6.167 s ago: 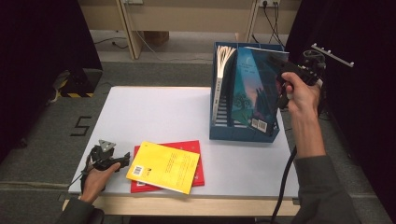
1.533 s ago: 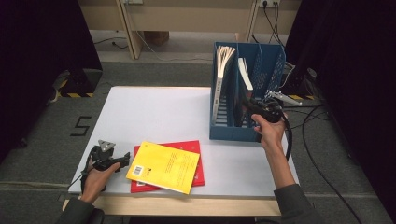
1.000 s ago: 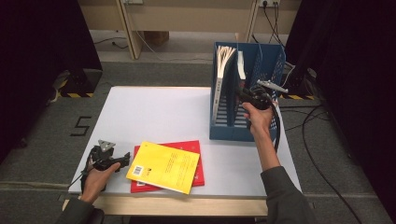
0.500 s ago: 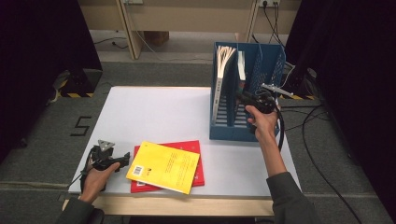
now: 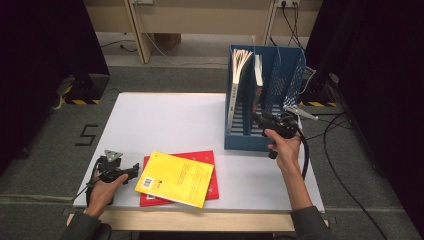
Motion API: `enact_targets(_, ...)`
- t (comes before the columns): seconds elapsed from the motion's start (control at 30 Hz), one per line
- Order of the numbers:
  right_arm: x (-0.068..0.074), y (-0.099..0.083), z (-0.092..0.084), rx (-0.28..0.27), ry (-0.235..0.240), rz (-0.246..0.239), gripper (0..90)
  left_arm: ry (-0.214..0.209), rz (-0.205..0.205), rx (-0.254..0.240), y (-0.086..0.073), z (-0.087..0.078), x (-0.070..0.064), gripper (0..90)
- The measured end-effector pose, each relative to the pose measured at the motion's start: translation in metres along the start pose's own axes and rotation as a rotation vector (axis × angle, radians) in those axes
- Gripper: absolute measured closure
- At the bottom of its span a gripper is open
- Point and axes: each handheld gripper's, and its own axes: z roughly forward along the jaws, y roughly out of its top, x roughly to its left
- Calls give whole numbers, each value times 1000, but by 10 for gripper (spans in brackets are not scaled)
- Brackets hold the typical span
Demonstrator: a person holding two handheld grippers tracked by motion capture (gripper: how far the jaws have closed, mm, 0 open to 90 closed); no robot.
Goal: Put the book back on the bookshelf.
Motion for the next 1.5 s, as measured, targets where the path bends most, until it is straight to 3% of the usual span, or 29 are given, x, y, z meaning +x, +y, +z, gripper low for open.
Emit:
enact_targets(0.5, 3, -30, -13, 84, -27, -5, 325, -9, 1, 1, 0, 0, 1, 144)
enact_targets(0.6, 5, -37, -15, 93, -42, -25, 321, -12, 0, 1, 0, 0, 1, 144)
enact_targets(1.2, 14, -64, -23, 157, -22, -28, 288, -9, 1, 2, 0, 0, 1, 143)
enact_targets(1.37, 16, -70, -24, 170, -15, -1, 288, -8, 3, 2, 0, 0, 1, 144)
enact_targets(1.5, 20, -74, -26, 171, -7, -16, 287, -10, 3, 3, 0, -1, 1, 144)
